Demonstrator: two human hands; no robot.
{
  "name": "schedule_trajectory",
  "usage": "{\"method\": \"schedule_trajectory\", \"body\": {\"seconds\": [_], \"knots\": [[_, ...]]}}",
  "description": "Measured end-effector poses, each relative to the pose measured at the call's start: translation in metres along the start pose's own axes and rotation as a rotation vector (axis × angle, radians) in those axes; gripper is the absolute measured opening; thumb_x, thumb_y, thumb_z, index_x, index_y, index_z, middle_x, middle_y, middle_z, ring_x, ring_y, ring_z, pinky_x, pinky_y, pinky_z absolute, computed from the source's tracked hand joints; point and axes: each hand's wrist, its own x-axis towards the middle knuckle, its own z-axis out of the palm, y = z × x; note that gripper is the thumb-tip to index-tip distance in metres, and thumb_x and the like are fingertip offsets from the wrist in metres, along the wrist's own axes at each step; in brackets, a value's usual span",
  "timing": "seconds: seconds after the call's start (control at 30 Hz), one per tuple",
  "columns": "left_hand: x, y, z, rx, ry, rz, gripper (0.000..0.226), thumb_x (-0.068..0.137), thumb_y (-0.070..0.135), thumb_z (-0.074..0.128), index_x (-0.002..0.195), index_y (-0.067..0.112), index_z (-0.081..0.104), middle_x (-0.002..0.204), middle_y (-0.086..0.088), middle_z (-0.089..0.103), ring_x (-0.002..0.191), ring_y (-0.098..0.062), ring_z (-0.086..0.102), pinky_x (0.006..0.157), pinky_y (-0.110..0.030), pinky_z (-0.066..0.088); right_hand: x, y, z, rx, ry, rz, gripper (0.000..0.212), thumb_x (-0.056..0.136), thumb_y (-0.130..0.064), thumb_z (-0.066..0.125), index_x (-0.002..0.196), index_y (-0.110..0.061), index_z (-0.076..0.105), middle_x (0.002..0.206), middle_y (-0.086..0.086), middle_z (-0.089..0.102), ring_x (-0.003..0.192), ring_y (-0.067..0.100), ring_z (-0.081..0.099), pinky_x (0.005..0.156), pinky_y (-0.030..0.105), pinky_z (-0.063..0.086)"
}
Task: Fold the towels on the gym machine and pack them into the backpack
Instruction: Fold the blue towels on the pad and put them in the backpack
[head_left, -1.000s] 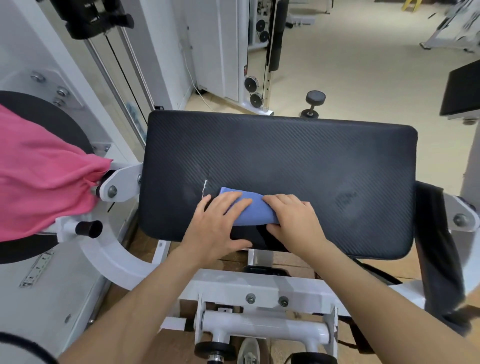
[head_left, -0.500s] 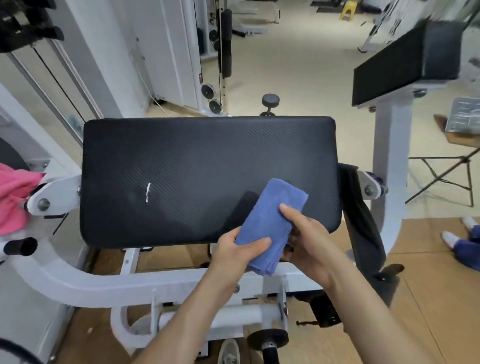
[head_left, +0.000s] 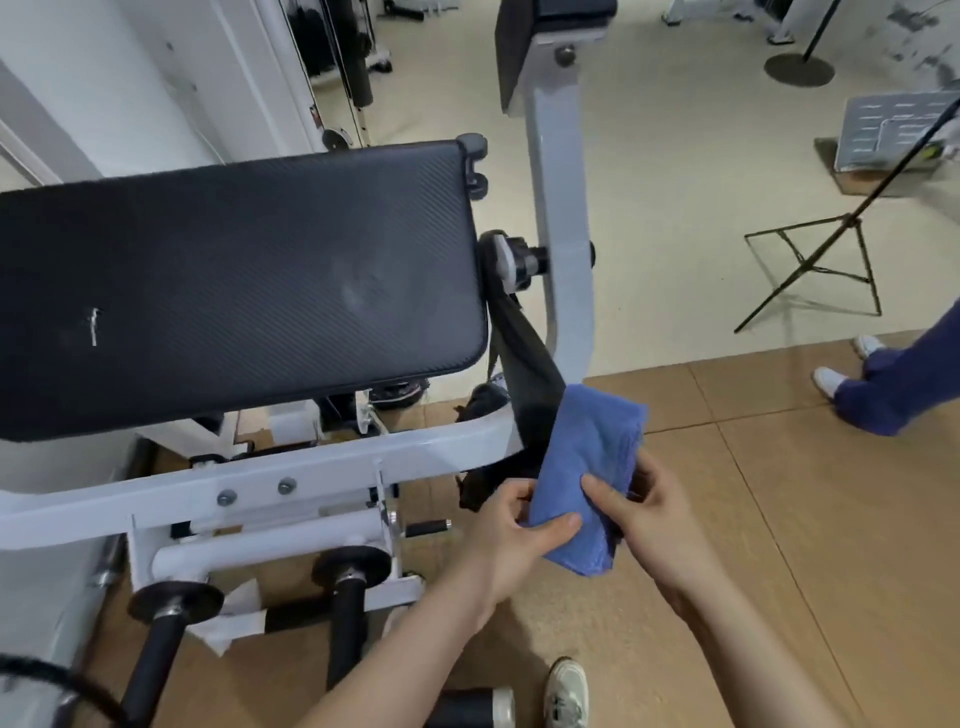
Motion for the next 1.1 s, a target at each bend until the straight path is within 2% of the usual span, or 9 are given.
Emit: {"method": "schedule_trajectory", "body": {"seconds": [0.1,0.2,0.3,0.4,0.53,0.63,0.73,0.9,1.1], "knots": [[0.015,-0.029,0.030,0.136,0.081,-0.105,0.033,0.083,0.029,0.075,0.111,0.023,0.056,0.111,0.000,0.062,0.099,-0.015,0.063,0.082,-0.027,0.052,0.003,0.033,-0.055,-0.068,0.218,0.034,0.052,0.085,-0.006,0.071,0.128,-0.021,0.048,0.109,0.009,0.068,0.091,0.018,0.069,0.069,0.029,0.055],[0.034,-0.056,0.043,0.176,0.172,-0.179,0.033,0.087,0.021,0.071,0.114,0.023,0.052,0.112,-0.001,0.057,0.090,-0.010,0.059,0.069,-0.020,0.047,0.012,0.067,-0.098,-0.293,0.287,0.021,0.075,0.086,-0.004,0.068,0.146,-0.026,0.029,0.135,0.005,0.052,0.112,0.022,0.059,0.087,0.037,0.052],[0.059,-0.063,0.043,0.259,0.286,-0.198,0.043,0.085,0.018,0.072,0.118,0.023,0.045,0.110,0.005,0.052,0.089,-0.007,0.057,0.071,-0.014,0.049,0.023,0.098,-0.114,-0.542,0.223,0.007,0.061,0.092,-0.001,0.056,0.145,-0.018,0.033,0.128,0.006,0.053,0.093,0.024,0.056,0.072,0.032,0.044],[0.087,-0.065,0.036,0.267,0.413,-0.168,0.065,0.080,0.024,0.077,0.133,0.017,0.040,0.122,0.005,0.053,0.114,-0.018,0.055,0.094,-0.033,0.050,0.035,0.122,-0.113,-0.608,0.216,-0.009,0.045,0.092,0.003,0.048,0.131,-0.019,0.045,0.098,0.010,0.060,0.068,0.017,0.052,0.058,0.030,0.039],[0.102,-0.064,0.052,0.170,0.287,-0.277,0.039,0.091,0.034,0.065,0.121,0.011,0.059,0.118,0.006,0.065,0.106,-0.018,0.061,0.090,-0.033,0.050,0.049,0.135,-0.097,-0.807,0.168,-0.032,0.040,0.094,-0.009,0.050,0.126,-0.033,0.045,0.097,0.009,0.050,0.074,0.026,0.047,0.060,0.036,0.040],[0.097,-0.049,0.074,-0.197,0.192,-0.265,0.029,0.096,0.031,0.057,0.117,0.011,0.064,0.110,-0.005,0.073,0.102,-0.023,0.069,0.095,-0.041,0.053,0.044,0.126,-0.076,-0.906,0.098,-0.088,0.044,0.091,-0.017,0.052,0.131,-0.034,0.043,0.101,0.008,0.045,0.074,0.029,0.050,0.062,0.036,0.044],[0.097,-0.019,0.084,-0.608,0.156,-0.263,0.025,0.102,0.021,0.048,0.112,0.004,0.063,0.098,-0.012,0.075,0.091,-0.021,0.072,0.079,-0.032,0.058,0.037,0.101,-0.076,-0.715,0.078,-0.039,0.053,0.087,-0.031,0.058,0.134,-0.042,0.037,0.111,0.001,0.044,0.089,0.021,0.052,0.072,0.034,0.043],[0.115,0.018,0.098,-0.748,0.198,-0.234,0.031,0.105,0.020,0.040,0.110,-0.003,0.059,0.107,-0.018,0.072,0.100,-0.021,0.070,0.087,-0.031,0.057,0.043,0.071,-0.083,-0.547,-0.022,-0.021,0.090,0.067,-0.058,0.077,0.142,-0.044,0.029,0.120,-0.009,0.036,0.107,0.006,0.041,0.088,0.024,0.036],[0.116,0.029,0.085,-0.425,0.061,-0.118,0.029,0.101,0.013,0.048,0.130,0.011,0.050,0.119,-0.007,0.068,0.113,-0.015,0.062,0.096,-0.036,0.052,0.113,0.073,-0.085,-0.778,0.284,-0.167,0.034,0.081,-0.022,0.065,0.115,-0.020,0.068,0.093,0.007,0.055,0.087,0.026,0.055,0.067,0.029,0.035]]}}
